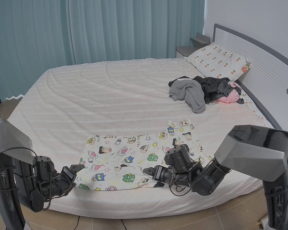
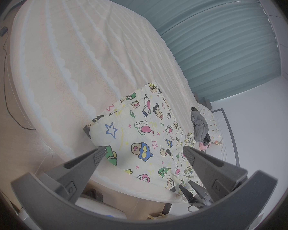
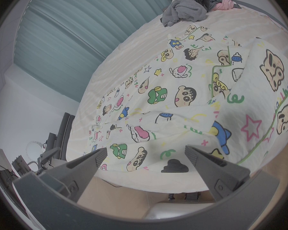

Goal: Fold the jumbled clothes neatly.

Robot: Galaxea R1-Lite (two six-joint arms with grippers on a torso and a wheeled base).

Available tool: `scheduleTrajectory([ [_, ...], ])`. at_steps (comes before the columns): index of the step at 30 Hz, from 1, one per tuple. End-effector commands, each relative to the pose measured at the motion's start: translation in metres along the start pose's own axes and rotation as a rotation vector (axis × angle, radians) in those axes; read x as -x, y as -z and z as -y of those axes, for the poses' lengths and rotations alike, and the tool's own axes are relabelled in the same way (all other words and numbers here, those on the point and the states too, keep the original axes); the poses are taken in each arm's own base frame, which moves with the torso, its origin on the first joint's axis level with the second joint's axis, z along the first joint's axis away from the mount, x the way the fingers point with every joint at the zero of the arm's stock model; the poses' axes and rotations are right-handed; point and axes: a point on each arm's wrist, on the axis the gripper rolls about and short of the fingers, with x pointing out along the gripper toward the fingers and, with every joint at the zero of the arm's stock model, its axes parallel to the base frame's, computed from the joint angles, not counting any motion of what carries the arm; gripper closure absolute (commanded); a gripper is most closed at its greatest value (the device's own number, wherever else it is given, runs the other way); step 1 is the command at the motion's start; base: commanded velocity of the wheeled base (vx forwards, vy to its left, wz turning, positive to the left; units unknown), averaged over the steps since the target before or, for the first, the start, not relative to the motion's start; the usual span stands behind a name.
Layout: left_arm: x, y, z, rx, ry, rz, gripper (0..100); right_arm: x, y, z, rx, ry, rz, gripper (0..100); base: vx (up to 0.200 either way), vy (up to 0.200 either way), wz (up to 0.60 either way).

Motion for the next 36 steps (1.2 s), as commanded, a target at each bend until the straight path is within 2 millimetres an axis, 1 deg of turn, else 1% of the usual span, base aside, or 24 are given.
scheduleTrajectory([
  [1,0.000,-0.001,0.001,-0.002,0.012,0.009,0,-0.011,-0.001,0.003,0.020,0.017,-0.002,0,0.000,0.000,0.00],
  [4,0.000,-0.001,0.001,-0.002,0.012,0.009,0,-0.016,-0.004,0.005,0.033,0.033,0.012,0,0.000,0.000,0.00],
  [5,0.000,-0.001,0.001,-0.002,0.012,0.009,0,-0.023,-0.009,0.007,0.053,0.062,0.054,0,0.000,0.000,0.00],
  [6,0.000,-0.001,0.001,-0.002,0.012,0.009,0,-0.024,-0.010,0.007,0.056,0.063,0.057,0,0.000,0.000,0.00],
  [7,0.000,-0.001,0.001,-0.004,0.012,0.009,0,-0.031,-0.014,0.008,0.076,0.083,0.093,0,0.000,0.000,0.00],
  [10,0.000,-0.001,0.001,-0.004,0.011,0.008,0,-0.038,-0.022,0.009,0.108,0.107,0.140,0,0.000,0.000,0.00],
  [15,0.000,-0.001,0.001,-0.004,0.011,0.008,0,-0.042,-0.029,0.007,0.129,0.118,0.188,0,0.000,0.000,0.00],
  [21,-0.001,0.000,0.001,-0.006,0.012,0.007,0,-0.035,-0.035,-0.002,0.131,0.103,0.217,0,0.000,0.000,0.00],
  [24,0.000,-0.001,0.001,-0.005,0.011,0.008,0,-0.025,-0.036,-0.008,0.133,0.094,0.218,0,0.000,0.000,0.00],
  [27,-0.001,0.000,0.001,-0.006,0.012,0.007,0,-0.012,-0.030,-0.013,0.142,0.081,0.196,0,0.000,0.000,0.00],
  [29,-0.001,0.000,0.001,-0.004,0.012,0.007,0,-0.002,-0.030,-0.016,0.141,0.066,0.185,0,0.000,0.000,0.00],
  [30,-0.001,0.000,0.001,-0.006,0.011,0.008,0,0.002,-0.027,-0.017,0.147,0.055,0.165,0,0.000,0.000,0.00],
  [33,-0.001,0.000,0.001,-0.006,0.011,0.008,0,0.007,-0.017,-0.013,0.156,0.034,0.104,0,0.000,0.000,0.00],
  [36,-0.001,0.000,0.001,-0.004,0.011,0.008,0,0.009,-0.018,-0.012,0.150,0.035,0.105,0,0.000,0.000,0.00],
])
